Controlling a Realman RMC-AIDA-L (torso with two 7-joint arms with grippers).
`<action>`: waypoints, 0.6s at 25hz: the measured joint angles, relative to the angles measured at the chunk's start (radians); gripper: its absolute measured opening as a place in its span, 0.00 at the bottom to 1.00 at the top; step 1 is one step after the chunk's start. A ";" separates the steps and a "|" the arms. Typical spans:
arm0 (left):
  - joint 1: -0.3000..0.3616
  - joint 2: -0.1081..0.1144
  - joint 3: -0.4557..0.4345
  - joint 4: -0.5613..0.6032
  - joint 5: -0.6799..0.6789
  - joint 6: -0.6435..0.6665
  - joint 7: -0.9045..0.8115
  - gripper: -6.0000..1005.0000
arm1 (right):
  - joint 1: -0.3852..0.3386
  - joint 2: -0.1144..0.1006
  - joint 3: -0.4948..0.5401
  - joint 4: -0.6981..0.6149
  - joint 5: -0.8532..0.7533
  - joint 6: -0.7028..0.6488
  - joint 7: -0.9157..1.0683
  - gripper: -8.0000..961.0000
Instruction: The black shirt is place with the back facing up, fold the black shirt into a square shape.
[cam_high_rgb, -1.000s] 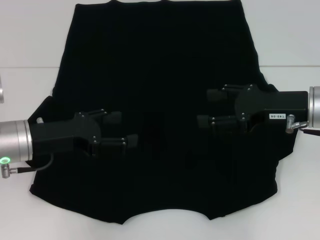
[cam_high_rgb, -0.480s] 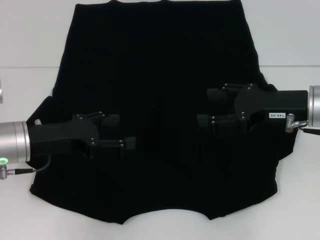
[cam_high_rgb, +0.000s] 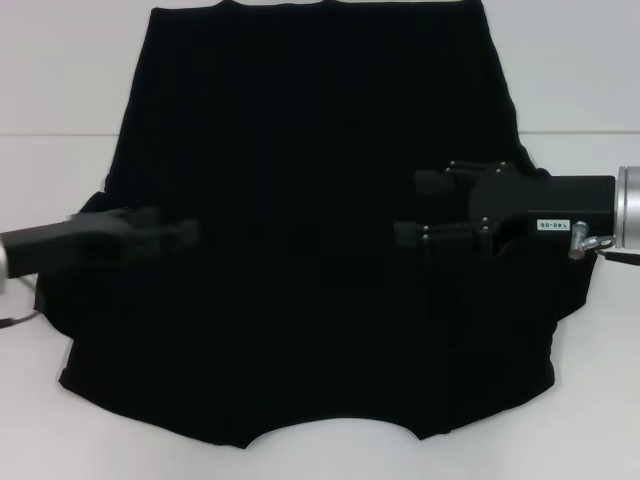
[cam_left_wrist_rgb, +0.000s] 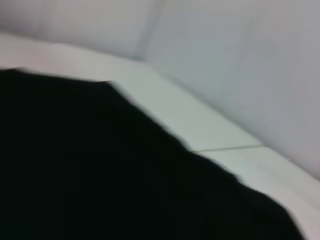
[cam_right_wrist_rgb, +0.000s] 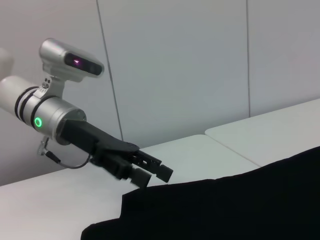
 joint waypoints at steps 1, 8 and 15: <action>0.006 0.000 -0.009 0.018 0.021 -0.018 -0.047 0.90 | 0.002 0.000 0.000 0.000 0.000 0.003 0.001 0.91; 0.017 0.014 -0.060 0.115 0.196 -0.036 -0.331 0.89 | 0.018 0.010 0.002 0.000 0.003 0.022 0.001 0.91; 0.014 0.021 -0.064 0.186 0.357 -0.054 -0.521 0.89 | 0.033 0.013 0.001 0.000 0.005 0.038 -0.001 0.91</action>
